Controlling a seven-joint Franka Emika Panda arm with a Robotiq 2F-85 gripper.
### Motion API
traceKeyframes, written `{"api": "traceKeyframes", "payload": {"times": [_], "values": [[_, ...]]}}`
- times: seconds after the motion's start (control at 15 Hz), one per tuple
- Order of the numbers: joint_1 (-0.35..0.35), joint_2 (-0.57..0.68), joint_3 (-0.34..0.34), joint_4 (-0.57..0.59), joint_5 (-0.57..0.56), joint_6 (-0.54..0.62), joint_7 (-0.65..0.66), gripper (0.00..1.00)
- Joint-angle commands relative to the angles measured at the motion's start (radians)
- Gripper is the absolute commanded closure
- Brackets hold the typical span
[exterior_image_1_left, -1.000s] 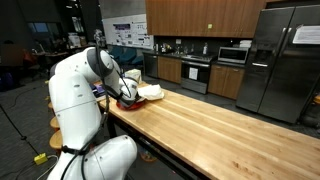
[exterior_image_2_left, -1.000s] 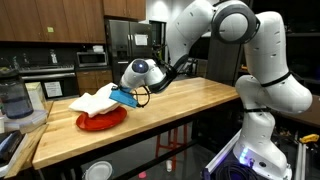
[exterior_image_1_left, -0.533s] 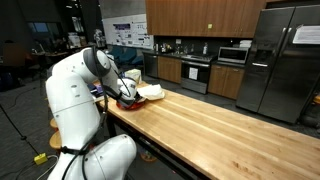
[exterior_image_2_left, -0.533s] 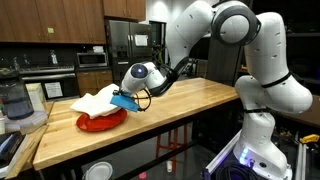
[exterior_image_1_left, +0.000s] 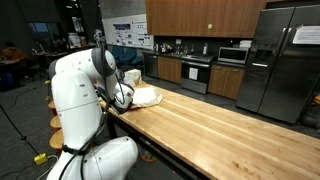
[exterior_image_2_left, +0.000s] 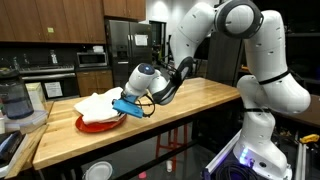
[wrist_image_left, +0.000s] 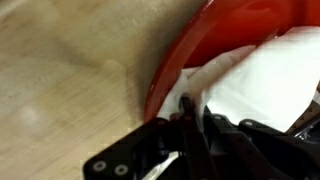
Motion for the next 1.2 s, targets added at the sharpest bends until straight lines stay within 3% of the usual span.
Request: {"api": "traceKeyframes", "payload": {"times": [0.0,0.07,0.2,0.33,0.47,0.67,1.13], "values": [[-0.086,-0.062,0.085,-0.052,0.056,0.039,-0.087,0.98],[-0.051,-0.043,0.035,-0.017,0.022,0.015,-0.051,0.98],[0.072,0.015,-0.143,0.081,-0.112,-0.028,0.066,0.98],[0.144,0.049,-0.249,0.134,-0.218,-0.058,0.159,0.98],[0.182,0.057,-0.298,0.140,-0.278,-0.086,0.218,0.98],[0.204,0.045,-0.303,0.107,-0.288,-0.107,0.233,0.98],[0.114,-0.021,-0.162,-0.009,-0.145,-0.010,0.106,0.98]]}}
